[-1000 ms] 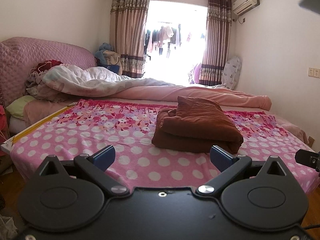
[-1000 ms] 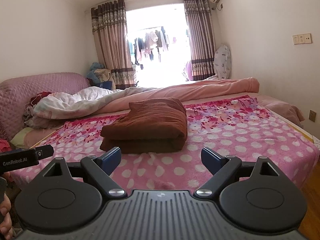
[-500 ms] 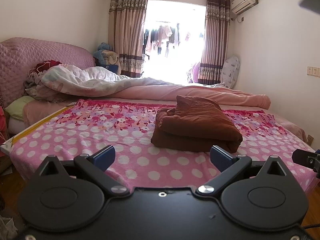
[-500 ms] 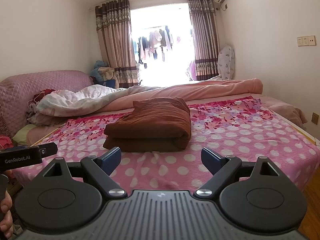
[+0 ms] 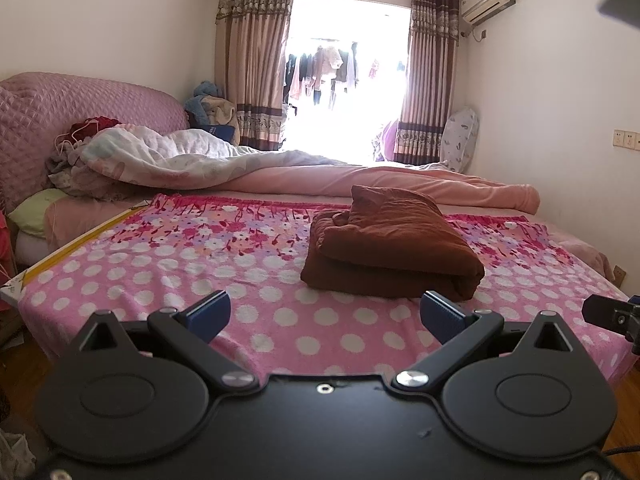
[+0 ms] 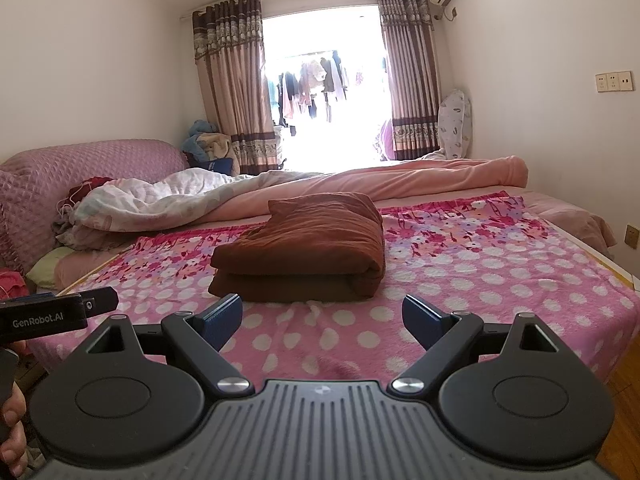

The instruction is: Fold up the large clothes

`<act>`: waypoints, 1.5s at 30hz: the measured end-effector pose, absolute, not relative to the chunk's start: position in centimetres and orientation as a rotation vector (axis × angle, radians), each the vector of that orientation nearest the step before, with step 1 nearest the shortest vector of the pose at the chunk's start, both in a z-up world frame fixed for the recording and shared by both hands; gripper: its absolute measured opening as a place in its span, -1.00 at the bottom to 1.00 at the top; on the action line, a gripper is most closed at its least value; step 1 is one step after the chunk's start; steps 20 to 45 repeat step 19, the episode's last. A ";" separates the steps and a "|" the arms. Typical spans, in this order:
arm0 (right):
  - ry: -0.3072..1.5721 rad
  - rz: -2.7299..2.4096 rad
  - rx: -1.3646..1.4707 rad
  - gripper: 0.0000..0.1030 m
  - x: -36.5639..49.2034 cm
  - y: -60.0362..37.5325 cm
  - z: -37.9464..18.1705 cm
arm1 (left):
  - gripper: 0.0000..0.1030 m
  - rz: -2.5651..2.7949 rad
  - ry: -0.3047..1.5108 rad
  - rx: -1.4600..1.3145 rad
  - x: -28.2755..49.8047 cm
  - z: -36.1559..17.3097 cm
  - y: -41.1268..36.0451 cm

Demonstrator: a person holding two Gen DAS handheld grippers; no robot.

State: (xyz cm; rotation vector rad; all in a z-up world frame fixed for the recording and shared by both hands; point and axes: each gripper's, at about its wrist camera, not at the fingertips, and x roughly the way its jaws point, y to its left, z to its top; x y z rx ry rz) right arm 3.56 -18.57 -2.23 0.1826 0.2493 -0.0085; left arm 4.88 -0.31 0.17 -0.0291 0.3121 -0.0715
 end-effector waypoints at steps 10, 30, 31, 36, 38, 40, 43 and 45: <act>0.250 -0.008 0.182 1.00 3.6 -18.5 -2.2 | 1.00 -0.064 0.307 -0.034 4.8 0.1 -0.6; 0.250 -0.007 0.182 1.00 3.6 -18.5 -2.2 | 1.00 -0.059 0.295 -0.026 4.4 -0.1 -0.7; 0.250 -0.007 0.182 1.00 3.6 -18.5 -2.2 | 1.00 -0.059 0.295 -0.026 4.4 -0.1 -0.7; 0.250 -0.007 0.182 1.00 3.6 -18.5 -2.2 | 1.00 -0.059 0.295 -0.026 4.4 -0.1 -0.7; 0.250 -0.007 0.182 1.00 3.6 -18.5 -2.2 | 1.00 -0.059 0.295 -0.026 4.4 -0.1 -0.7; 0.250 -0.007 0.182 1.00 3.6 -18.5 -2.2 | 1.00 -0.059 0.295 -0.026 4.4 -0.1 -0.7; 0.250 -0.007 0.182 1.00 3.6 -18.5 -2.2 | 1.00 -0.059 0.295 -0.026 4.4 -0.1 -0.7; 0.250 -0.007 0.182 1.00 3.6 -18.5 -2.2 | 1.00 -0.059 0.295 -0.026 4.4 -0.1 -0.7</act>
